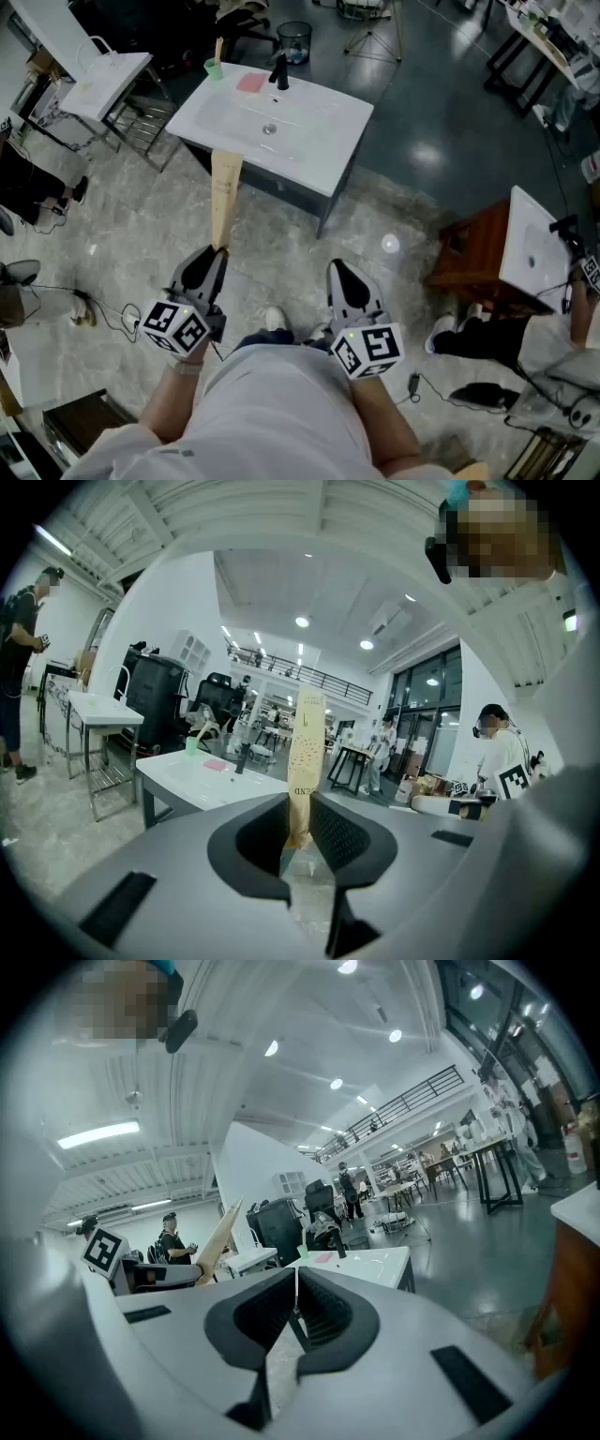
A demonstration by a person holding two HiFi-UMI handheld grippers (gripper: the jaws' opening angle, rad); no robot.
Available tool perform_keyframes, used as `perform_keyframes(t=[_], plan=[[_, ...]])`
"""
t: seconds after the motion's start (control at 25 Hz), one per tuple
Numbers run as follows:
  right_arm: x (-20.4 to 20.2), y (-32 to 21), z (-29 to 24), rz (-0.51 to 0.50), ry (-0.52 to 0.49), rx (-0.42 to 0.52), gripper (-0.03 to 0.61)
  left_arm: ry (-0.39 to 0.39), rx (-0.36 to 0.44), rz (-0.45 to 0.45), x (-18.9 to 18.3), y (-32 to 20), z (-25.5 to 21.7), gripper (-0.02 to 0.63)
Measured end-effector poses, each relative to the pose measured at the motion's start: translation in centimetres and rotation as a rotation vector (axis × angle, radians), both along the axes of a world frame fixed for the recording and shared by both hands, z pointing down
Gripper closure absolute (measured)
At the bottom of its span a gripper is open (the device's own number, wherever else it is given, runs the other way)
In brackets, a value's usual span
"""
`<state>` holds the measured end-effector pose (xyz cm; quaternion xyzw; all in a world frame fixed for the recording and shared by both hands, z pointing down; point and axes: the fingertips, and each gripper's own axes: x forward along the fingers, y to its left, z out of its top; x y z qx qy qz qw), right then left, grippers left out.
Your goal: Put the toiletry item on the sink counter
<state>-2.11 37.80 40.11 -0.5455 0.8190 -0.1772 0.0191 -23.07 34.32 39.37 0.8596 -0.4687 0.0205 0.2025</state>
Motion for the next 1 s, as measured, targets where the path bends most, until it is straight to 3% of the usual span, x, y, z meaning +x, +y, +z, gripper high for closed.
perform_keyframes(t=[0.44,1.0], plan=[[-4.5,-1.5,0.0,0.030,0.006,0.001,0.554,0.036,-0.013,0.023,-4.5,-1.9,0.7,0.540],[-8.9,-4.2,1.7,0.143,0.008,-0.017,0.554,0.078,-0.038,0.068,-10.4,-5.1,2.8,0.540]])
